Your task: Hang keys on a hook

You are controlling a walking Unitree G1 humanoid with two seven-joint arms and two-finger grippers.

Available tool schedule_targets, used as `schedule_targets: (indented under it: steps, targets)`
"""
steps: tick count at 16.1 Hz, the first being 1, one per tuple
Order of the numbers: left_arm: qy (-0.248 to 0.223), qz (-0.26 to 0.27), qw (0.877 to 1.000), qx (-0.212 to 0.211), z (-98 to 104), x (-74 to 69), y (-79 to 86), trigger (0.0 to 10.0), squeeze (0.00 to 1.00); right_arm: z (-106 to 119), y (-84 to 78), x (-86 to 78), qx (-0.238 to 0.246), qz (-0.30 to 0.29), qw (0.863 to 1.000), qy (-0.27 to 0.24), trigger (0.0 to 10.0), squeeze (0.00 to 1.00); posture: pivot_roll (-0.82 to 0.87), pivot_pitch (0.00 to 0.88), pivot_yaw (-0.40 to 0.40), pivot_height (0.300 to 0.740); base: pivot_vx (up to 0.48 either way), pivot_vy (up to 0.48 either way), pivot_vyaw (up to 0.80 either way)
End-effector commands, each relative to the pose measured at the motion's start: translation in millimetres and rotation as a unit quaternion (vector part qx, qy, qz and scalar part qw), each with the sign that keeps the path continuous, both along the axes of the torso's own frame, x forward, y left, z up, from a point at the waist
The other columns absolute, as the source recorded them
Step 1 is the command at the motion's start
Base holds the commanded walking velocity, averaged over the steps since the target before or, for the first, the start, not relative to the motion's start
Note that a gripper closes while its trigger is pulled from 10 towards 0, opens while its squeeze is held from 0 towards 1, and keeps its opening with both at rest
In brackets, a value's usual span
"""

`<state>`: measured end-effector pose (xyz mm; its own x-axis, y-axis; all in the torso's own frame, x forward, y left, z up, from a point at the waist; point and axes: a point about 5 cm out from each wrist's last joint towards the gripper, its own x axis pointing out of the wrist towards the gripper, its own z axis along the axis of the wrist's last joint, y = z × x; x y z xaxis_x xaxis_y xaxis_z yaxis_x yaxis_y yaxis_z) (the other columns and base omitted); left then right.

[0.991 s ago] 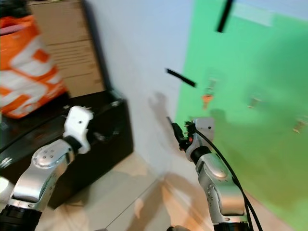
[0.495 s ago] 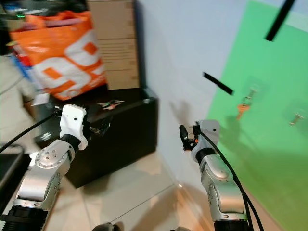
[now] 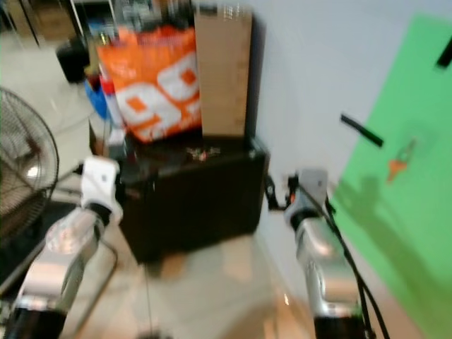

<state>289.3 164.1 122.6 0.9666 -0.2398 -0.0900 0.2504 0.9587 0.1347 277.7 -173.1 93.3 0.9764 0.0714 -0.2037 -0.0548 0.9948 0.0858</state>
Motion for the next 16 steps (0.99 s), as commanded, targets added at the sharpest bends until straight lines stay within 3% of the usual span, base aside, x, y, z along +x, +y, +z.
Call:
schedule_targets:
  steps: [1, 16]
  targets:
    - [-0.012, 0.001, 1.000, 0.001, 6.4, 3.1, 0.4, 10.0, 0.00, 8.0, 1.4, 4.0, -0.006, 0.004, 1.000, -0.016, 10.0, 1.00, -0.08, 0.000, 0.012, 0.740, 0.270, 0.000, 0.00]
    - [-0.009, -0.002, 1.000, -0.003, 3.7, 1.4, -6.0, 10.0, 0.00, 7.4, -1.3, 4.7, -0.027, 0.009, 1.000, -0.009, 10.0, 1.00, -0.07, 0.000, -0.016, 0.740, 0.295, 0.000, 0.05]
